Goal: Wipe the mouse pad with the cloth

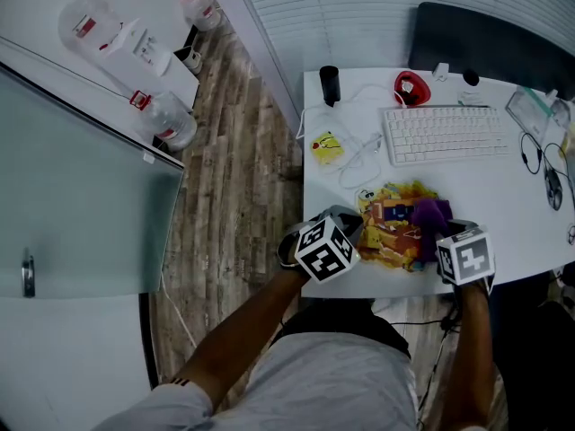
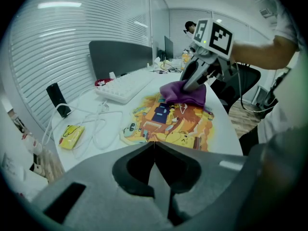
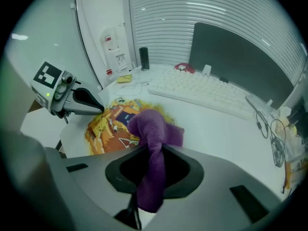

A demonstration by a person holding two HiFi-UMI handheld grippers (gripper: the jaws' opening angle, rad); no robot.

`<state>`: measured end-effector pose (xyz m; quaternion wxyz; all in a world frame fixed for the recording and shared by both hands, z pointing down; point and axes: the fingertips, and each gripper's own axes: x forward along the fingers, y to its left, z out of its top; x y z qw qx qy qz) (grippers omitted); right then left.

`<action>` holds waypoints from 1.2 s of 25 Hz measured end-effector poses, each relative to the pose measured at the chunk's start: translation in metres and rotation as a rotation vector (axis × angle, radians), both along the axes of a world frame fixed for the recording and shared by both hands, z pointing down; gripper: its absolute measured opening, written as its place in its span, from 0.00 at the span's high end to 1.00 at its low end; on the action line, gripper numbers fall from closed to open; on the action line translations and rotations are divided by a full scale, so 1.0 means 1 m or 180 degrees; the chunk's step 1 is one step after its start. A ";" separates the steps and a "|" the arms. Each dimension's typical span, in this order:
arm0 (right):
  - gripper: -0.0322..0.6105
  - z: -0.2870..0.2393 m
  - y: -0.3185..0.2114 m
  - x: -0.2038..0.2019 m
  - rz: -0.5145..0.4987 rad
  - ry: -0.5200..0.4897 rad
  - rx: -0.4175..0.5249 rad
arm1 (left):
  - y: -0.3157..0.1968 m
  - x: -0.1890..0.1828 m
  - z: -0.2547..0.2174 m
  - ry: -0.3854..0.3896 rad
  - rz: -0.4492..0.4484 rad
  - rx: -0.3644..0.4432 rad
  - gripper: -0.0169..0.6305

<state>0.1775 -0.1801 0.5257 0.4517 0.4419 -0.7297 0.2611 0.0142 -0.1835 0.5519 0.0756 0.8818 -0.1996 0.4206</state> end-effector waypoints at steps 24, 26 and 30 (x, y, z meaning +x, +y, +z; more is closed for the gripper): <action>0.85 -0.002 0.064 -0.136 -0.1004 -0.0173 -0.0061 | 0.000 0.000 0.000 0.0011 0.0012 -0.0011 0.95; 0.85 0.000 0.061 -0.124 -0.0955 -0.0136 -0.0051 | 0.000 0.000 0.000 0.0012 0.0020 -0.0010 0.95; 0.85 0.000 0.056 -0.088 -0.0717 -0.0045 -0.0049 | 0.000 -0.001 0.000 0.0011 0.0018 -0.0008 0.95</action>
